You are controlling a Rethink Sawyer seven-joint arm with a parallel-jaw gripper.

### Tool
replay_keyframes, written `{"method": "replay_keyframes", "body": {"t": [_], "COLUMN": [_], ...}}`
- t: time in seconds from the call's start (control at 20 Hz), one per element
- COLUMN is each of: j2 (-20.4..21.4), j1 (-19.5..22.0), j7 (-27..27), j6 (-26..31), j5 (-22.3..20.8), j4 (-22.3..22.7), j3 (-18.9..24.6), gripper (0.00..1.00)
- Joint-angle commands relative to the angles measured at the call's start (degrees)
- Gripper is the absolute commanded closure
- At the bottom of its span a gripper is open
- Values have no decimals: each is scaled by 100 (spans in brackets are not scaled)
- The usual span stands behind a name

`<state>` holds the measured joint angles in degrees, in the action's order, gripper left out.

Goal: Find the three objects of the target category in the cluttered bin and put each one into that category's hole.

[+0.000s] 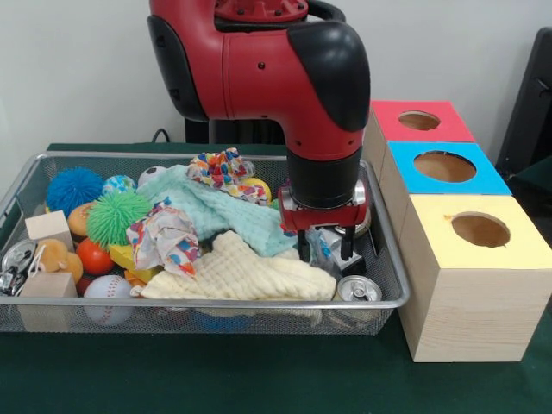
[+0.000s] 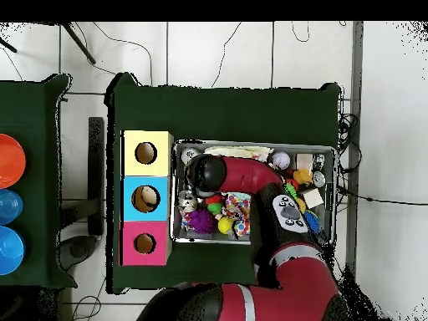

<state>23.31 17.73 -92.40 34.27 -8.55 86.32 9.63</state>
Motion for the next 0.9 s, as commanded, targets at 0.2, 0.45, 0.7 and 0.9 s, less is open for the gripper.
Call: {"method": "replay_keyframes", "body": {"t": [0.2, 0.45, 0.7, 0.9], "j2": [100, 173, 84, 72], "j1": [198, 208, 157, 86], "j7": [-180, -161, -231, -345], "j6": [-44, -82, -165, -358], "j5": [-55, -74, -80, -106], "j4": [780, 894, 837, 877], "j3": [502, 553, 539, 498], "gripper": [0, 0, 0, 0]}}
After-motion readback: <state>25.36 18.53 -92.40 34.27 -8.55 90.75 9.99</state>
